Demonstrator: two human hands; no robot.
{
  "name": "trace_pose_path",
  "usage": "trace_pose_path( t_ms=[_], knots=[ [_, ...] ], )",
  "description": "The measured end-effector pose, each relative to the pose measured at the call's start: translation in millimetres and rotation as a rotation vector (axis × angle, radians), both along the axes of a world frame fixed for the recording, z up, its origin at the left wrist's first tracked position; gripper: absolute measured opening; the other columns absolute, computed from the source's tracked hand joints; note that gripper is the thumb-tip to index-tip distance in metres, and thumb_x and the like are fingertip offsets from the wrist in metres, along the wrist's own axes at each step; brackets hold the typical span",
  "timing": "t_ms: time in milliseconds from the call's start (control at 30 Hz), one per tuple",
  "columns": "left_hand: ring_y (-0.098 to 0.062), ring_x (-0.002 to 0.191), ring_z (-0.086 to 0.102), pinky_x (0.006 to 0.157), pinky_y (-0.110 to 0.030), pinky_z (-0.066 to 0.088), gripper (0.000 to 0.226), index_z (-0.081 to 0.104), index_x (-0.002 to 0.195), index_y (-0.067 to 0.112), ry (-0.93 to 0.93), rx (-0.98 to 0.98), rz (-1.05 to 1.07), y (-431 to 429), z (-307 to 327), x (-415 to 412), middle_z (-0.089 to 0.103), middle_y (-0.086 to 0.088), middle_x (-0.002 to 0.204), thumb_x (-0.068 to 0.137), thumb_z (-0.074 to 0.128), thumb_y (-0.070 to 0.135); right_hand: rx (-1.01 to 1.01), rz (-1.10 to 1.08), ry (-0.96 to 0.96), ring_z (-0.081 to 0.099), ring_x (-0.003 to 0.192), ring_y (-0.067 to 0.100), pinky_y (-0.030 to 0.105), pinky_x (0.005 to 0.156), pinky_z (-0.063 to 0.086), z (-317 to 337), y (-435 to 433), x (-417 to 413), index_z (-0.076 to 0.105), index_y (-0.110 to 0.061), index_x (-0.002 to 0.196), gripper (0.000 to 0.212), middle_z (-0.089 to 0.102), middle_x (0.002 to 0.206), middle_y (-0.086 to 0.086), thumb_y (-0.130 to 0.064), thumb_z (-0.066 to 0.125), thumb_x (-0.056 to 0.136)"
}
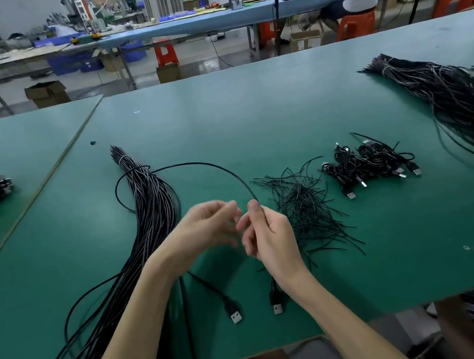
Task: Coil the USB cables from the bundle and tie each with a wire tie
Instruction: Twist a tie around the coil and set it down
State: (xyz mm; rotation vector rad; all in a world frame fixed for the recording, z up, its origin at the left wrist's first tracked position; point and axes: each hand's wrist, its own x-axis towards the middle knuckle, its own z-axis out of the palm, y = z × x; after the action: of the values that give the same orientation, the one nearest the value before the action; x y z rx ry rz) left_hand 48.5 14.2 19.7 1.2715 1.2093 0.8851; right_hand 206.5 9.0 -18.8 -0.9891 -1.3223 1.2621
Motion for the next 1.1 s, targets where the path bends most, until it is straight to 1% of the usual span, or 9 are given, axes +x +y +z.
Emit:
trace_pose_path(
  t_ms=[133, 300, 500, 633, 733, 867, 900, 1033, 1100],
  knots=[
    [-0.03, 0.088, 0.069, 0.065, -0.028, 0.057, 0.039, 0.06, 0.113, -0.005, -0.02, -0.076, -0.327, -17.1, -5.9, -5.2, 0.07, -0.021, 0.113, 0.105, 0.059, 0.034, -0.026, -0.057, 0.081, 0.049, 0.041, 0.012, 0.021, 0.038, 0.036, 1.2, 1.0, 2.9, 0.06, -0.011, 0.08, 0.051, 0.057, 0.051, 0.001, -0.045, 0.037, 0.11],
    [-0.026, 0.081, 0.073, 0.054, -0.022, 0.054, 0.047, 0.055, 0.124, -0.006, -0.026, -0.117, -0.527, -20.4, -5.2, -11.8, 0.069, -0.024, 0.125, 0.103, 0.06, 0.037, -0.048, -0.058, 0.129, 0.055, 0.049, 0.014, 0.023, 0.047, 0.044, 3.2, -0.2, 5.6, 0.063, -0.006, 0.085, 0.047, 0.062, 0.059, 0.004, -0.037, 0.038, 0.112],
    [-0.022, 0.086, 0.076, 0.054, -0.02, 0.055, 0.052, 0.047, 0.144, 0.0, -0.119, -0.104, -0.77, -22.9, -6.8, -12.6, 0.058, -0.024, 0.142, 0.105, 0.055, 0.033, -0.065, 0.0, 0.141, 0.025, 0.049, 0.008, 0.022, 0.044, 0.024, 6.5, 3.9, 8.2, 0.074, -0.014, 0.077, 0.053, 0.032, 0.058, -0.007, -0.039, 0.041, 0.11],
    [-0.018, 0.074, 0.074, 0.054, -0.022, 0.054, 0.056, 0.047, 0.142, -0.004, -0.103, -0.098, -0.781, -25.8, -7.3, -10.3, 0.066, -0.022, 0.13, 0.102, 0.059, 0.033, -0.047, 0.022, 0.171, 0.022, 0.045, 0.008, 0.022, 0.04, 0.022, 5.9, 3.0, 6.8, 0.07, -0.009, 0.089, 0.047, 0.032, 0.057, -0.008, -0.04, 0.042, 0.11],
    [-0.013, 0.063, 0.067, 0.051, -0.02, 0.05, 0.055, 0.051, 0.136, -0.008, -0.065, -0.076, -0.759, -27.5, -5.0, -7.4, 0.074, -0.005, 0.101, 0.102, 0.061, 0.034, -0.035, 0.039, 0.185, 0.029, 0.046, 0.008, 0.021, 0.041, 0.027, 5.8, 2.2, 7.3, 0.072, -0.009, 0.093, 0.043, 0.039, 0.06, -0.005, -0.042, 0.048, 0.107],
    [-0.013, 0.045, 0.041, 0.069, -0.029, 0.049, 0.034, 0.063, 0.111, -0.005, -0.019, -0.029, -0.689, -28.4, -6.6, -9.6, 0.054, -0.001, 0.061, 0.102, 0.063, 0.028, -0.007, 0.026, 0.179, 0.041, 0.049, 0.009, 0.02, 0.045, 0.035, 3.9, 1.3, 6.1, 0.073, -0.013, 0.089, 0.038, 0.043, 0.059, -0.005, -0.046, 0.058, 0.102],
    [-0.014, 0.047, 0.039, 0.072, -0.026, 0.05, 0.029, 0.064, 0.104, -0.002, -0.033, -0.024, -0.658, -28.3, -6.8, -10.2, 0.05, -0.004, 0.061, 0.101, 0.065, 0.027, -0.006, 0.023, 0.173, 0.044, 0.05, 0.01, 0.02, 0.046, 0.037, 3.9, 1.2, 6.0, 0.073, -0.014, 0.088, 0.038, 0.045, 0.059, -0.005, -0.047, 0.059, 0.1],
    [-0.02, 0.061, 0.048, 0.059, -0.023, 0.041, 0.024, 0.065, 0.09, 0.007, -0.116, 0.047, -0.473, -26.9, -6.9, -12.1, 0.055, -0.011, 0.076, 0.1, 0.064, 0.029, -0.054, -0.017, 0.177, 0.052, 0.054, 0.009, 0.02, 0.051, 0.045, 2.5, 3.0, 6.5, 0.075, -0.019, 0.086, 0.028, 0.053, 0.064, -0.006, -0.042, 0.065, 0.099],
    [-0.017, 0.056, 0.047, 0.056, -0.022, 0.04, 0.028, 0.064, 0.087, 0.009, -0.203, 0.071, -0.355, -25.2, -7.8, -14.3, 0.053, -0.006, 0.071, 0.101, 0.061, 0.033, -0.103, -0.029, 0.196, 0.051, 0.053, 0.01, 0.02, 0.048, 0.044, 1.2, 4.0, 6.4, 0.072, -0.015, 0.091, 0.021, 0.054, 0.063, -0.006, -0.033, 0.067, 0.099]
  ],
)
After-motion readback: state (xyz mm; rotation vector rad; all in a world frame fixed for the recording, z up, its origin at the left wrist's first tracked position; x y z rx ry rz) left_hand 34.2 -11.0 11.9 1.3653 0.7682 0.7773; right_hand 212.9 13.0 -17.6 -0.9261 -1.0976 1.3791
